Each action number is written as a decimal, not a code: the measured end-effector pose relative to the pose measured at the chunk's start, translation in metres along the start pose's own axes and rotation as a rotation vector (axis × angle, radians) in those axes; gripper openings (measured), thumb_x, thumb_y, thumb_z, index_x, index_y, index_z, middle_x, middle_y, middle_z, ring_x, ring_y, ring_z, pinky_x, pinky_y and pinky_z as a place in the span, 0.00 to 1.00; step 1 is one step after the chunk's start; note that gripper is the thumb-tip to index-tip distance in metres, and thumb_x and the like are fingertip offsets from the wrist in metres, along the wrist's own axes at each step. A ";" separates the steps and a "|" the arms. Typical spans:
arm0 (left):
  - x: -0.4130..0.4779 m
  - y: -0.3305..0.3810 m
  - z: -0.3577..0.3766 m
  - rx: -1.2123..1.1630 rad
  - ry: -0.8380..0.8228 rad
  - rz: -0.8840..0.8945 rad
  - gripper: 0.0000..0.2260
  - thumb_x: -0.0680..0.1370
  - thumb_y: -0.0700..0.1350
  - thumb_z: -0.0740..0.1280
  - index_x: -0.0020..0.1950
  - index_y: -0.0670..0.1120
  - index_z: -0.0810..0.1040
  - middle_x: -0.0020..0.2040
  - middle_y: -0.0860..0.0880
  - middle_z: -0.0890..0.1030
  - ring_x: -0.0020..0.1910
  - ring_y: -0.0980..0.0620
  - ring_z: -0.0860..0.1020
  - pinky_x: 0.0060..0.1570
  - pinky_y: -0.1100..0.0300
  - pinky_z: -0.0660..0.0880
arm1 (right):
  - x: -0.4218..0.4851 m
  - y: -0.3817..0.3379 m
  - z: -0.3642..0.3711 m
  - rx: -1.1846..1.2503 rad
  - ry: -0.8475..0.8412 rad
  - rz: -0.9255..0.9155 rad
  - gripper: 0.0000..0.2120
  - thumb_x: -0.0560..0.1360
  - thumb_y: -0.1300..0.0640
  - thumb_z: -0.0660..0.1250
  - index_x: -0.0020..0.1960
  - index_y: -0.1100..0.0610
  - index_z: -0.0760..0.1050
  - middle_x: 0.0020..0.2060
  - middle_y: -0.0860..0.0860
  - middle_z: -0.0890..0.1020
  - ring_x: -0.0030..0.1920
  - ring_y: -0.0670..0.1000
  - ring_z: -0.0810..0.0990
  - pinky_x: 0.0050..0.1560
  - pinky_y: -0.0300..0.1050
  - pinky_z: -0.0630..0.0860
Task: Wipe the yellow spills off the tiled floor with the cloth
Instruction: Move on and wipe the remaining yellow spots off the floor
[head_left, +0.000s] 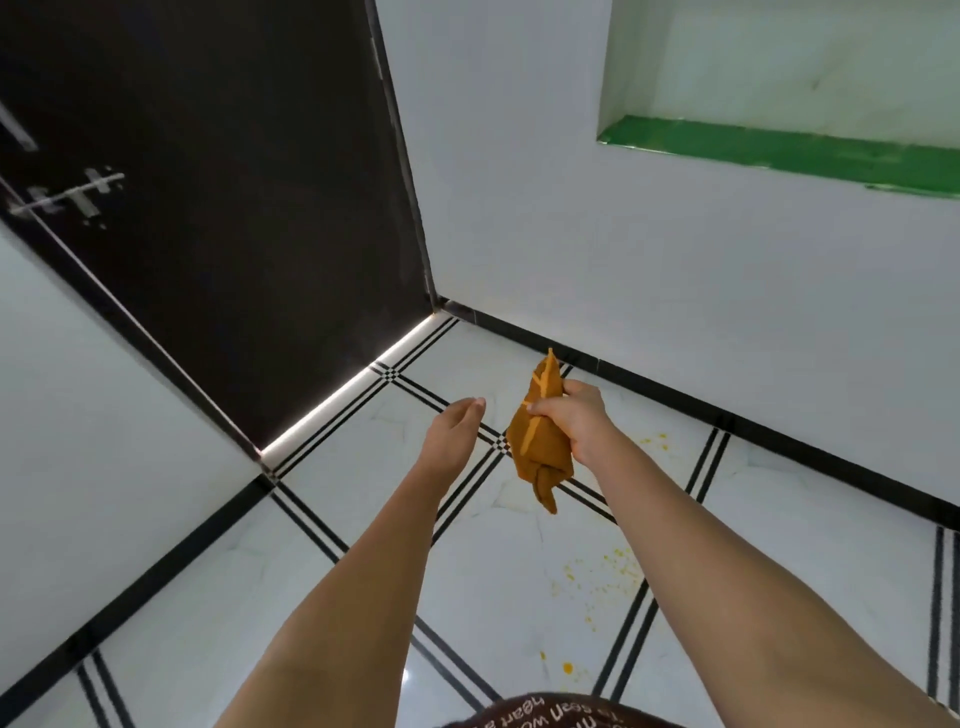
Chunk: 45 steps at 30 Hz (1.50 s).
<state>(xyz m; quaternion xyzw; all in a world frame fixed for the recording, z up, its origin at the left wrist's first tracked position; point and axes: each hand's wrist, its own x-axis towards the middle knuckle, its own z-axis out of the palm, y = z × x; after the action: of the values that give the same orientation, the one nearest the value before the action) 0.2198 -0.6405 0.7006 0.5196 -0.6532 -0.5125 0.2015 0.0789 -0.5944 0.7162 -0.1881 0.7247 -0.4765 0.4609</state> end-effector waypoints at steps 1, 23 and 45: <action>0.012 -0.001 -0.003 -0.004 -0.022 -0.008 0.21 0.81 0.52 0.54 0.71 0.43 0.66 0.70 0.44 0.69 0.69 0.47 0.66 0.65 0.55 0.62 | 0.008 -0.006 0.005 -0.036 0.004 -0.006 0.22 0.71 0.61 0.71 0.64 0.58 0.70 0.59 0.57 0.74 0.57 0.58 0.73 0.56 0.53 0.71; 0.309 0.041 -0.002 0.301 -0.775 0.188 0.21 0.82 0.53 0.53 0.72 0.45 0.65 0.72 0.46 0.66 0.70 0.47 0.65 0.66 0.55 0.61 | 0.166 -0.067 0.059 0.247 0.722 0.226 0.25 0.74 0.60 0.69 0.68 0.59 0.66 0.63 0.57 0.73 0.62 0.60 0.72 0.58 0.53 0.70; 0.491 -0.040 0.233 0.731 -1.273 0.260 0.21 0.81 0.52 0.55 0.73 0.47 0.64 0.73 0.46 0.65 0.71 0.48 0.63 0.69 0.55 0.57 | 0.363 0.062 0.009 0.671 1.198 0.554 0.15 0.72 0.63 0.69 0.58 0.61 0.74 0.50 0.58 0.78 0.45 0.53 0.74 0.48 0.49 0.74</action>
<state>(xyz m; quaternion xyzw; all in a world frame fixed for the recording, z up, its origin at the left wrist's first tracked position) -0.1327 -0.9657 0.4416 0.0748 -0.8285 -0.4367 -0.3425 -0.0863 -0.8284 0.4844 0.4448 0.6883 -0.5598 0.1225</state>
